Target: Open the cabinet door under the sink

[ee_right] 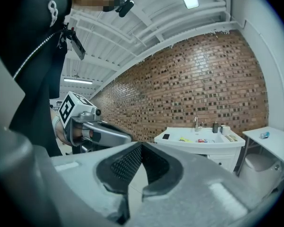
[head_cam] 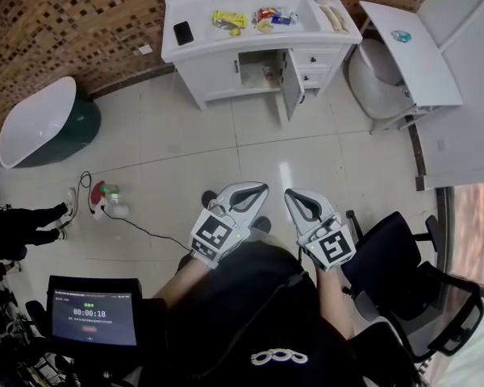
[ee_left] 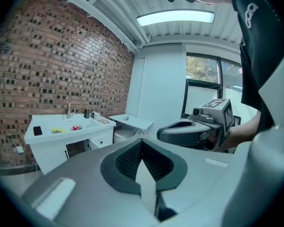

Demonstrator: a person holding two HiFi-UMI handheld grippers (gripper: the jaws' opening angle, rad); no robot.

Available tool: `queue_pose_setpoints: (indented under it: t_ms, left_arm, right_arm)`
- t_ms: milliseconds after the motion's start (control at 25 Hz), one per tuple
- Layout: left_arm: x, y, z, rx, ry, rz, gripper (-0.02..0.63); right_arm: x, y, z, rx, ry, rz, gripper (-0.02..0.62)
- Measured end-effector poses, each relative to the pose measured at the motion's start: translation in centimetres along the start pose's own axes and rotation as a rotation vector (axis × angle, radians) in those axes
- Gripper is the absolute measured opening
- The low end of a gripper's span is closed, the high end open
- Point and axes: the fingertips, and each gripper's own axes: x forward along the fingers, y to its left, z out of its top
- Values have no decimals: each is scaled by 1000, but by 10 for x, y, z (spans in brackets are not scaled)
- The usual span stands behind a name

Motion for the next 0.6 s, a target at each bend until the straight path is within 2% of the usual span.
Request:
queue_pose_setpoints:
  t_ms: [600]
  left_arm:
    - [21,-11,13,12,23,-41,15]
  right_arm:
    - [-29,-40,1,20,17,-84,-9]
